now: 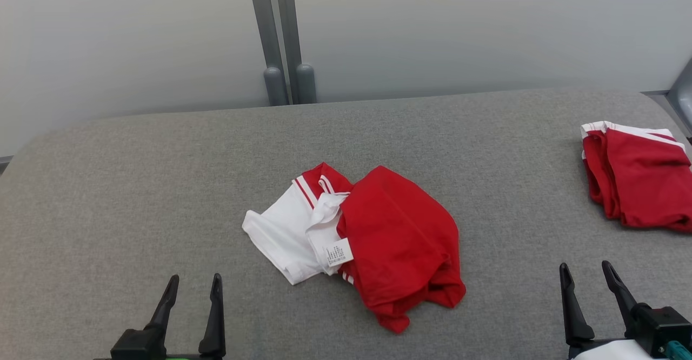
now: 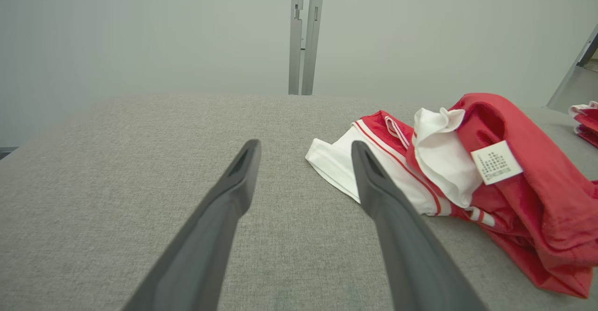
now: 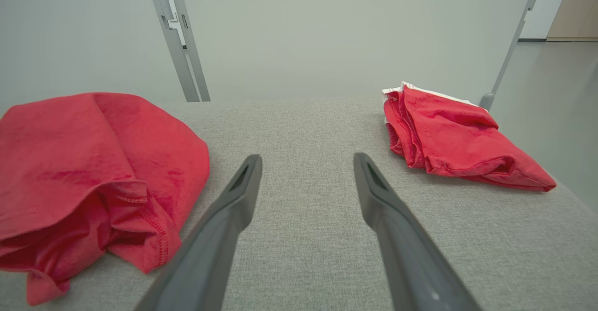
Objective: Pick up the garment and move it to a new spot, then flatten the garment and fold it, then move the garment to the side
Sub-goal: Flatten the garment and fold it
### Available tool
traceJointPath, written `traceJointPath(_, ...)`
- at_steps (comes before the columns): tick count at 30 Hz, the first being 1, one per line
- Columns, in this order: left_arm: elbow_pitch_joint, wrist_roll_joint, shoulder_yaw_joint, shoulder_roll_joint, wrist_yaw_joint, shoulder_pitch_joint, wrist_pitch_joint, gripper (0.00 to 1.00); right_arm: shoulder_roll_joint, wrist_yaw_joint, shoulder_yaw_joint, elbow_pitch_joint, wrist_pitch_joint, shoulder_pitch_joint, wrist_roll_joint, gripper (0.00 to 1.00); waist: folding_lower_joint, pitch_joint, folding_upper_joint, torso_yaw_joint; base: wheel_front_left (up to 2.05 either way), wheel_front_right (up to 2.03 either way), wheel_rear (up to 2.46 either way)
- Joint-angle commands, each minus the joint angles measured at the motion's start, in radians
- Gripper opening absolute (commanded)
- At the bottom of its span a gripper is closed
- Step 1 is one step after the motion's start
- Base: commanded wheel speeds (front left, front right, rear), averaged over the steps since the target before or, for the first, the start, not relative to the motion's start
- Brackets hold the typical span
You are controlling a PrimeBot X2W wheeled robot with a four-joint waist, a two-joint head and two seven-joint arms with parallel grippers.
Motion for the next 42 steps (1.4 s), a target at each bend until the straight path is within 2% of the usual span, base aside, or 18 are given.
traceJointPath(1,0.007,0.006,-0.005,0.0,-0.003,-0.024,-0.003,1.0,-0.002,0.0,0.0,-0.001,0.0,-0.01,0.005,1.0,0.0,0.004,0.0,0.0,0.0,0.0,0.0)
traceJointPath(4,0.049,0.009,-0.03,0.0,-0.005,-0.06,-0.003,1.0,-0.004,0.0,0.004,-0.005,0.0,-0.02,0.006,1.0,0.0,0.021,0.0,0.001,0.0,0.0,0.0)
traceJointPath(7,0.17,-0.009,-0.071,0.0,-0.007,-0.136,0.0,1.0,-0.009,0.0,0.015,-0.013,0.0,-0.038,0.001,1.0,0.0,0.061,0.0,-0.005,0.0,0.0,0.0)
traceJointPath(10,0.303,-0.141,-0.114,0.002,-0.006,-0.262,0.024,1.0,-0.02,0.0,0.029,-0.018,0.0,-0.07,0.005,1.0,0.0,0.112,0.0,-0.018,0.0,0.0,0.0)
traceJointPath(17,0.529,-0.274,-0.229,0.003,-0.008,-0.447,0.087,1.0,-0.026,0.0,0.04,-0.009,0.0,-0.112,0.014,1.0,0.0,0.178,0.0,-0.054,0.0,0.0,0.0)
traceJointPath(20,0.65,-0.248,-0.255,0.002,0.045,-0.479,0.124,1.0,-0.026,0.0,0.035,-0.004,0.0,-0.119,0.015,1.0,0.0,0.184,0.0,-0.065,0.0,0.0,0.0)
traceJointPath(23,0.731,-0.276,-0.265,0.003,0.044,-0.486,0.133,1.0,-0.027,0.0,0.033,-0.003,0.0,-0.124,0.015,1.0,0.0,0.186,0.0,-0.071,0.0,0.0,0.0)
traceJointPath(24,0.742,-0.305,-0.28,0.002,0.029,-0.487,0.132,0.93,-0.028,0.0,0.031,-0.002,0.0,-0.125,0.017,1.0,0.0,0.185,0.0,-0.072,0.0,0.0,0.0)
traceJointPath(25,0.748,-0.326,-0.295,-0.001,0.019,-0.487,0.131,0.46,-0.029,0.0,0.029,-0.001,0.0,-0.125,0.018,1.0,0.0,0.184,0.0,-0.072,0.0,0.0,0.0)
traceJointPath(26,0.75,-0.346,-0.316,-0.005,0.009,-0.487,0.127,0.11,-0.03,0.0,0.026,0.0,0.0,-0.125,0.018,1.0,0.0,0.181,0.0,-0.069,0.0,0.0,0.0)
traceJointPath(27,0.748,-0.367,-0.331,-0.006,0.002,-0.486,0.118,0.0,-0.029,0.0,0.024,0.001,0.0,-0.123,0.017,1.0,0.0,0.178,0.0,-0.067,0.0,0.0,0.0)
traceJointPath(31,0.708,-0.433,-0.366,0.0,-0.005,-0.506,0.044,0.0,-0.023,0.0,0.026,0.006,0.0,-0.117,0.018,1.0,0.0,0.168,0.0,-0.051,0.0,0.0,0.0)
traceJointPath(35,0.631,-0.454,-0.342,0.003,-0.006,-0.545,0.002,0.0,-0.02,0.0,0.024,0.008,0.0,-0.11,0.023,1.0,0.0,0.153,0.0,-0.03,0.0,0.0,0.0)
traceJointPath(42,0.3,-0.369,-0.201,0.032,0.004,-0.552,-0.003,0.0,-0.021,0.0,0.024,0.011,0.0,-0.093,0.023,1.0,0.0,0.114,0.0,-0.002,0.0,0.0,0.0)
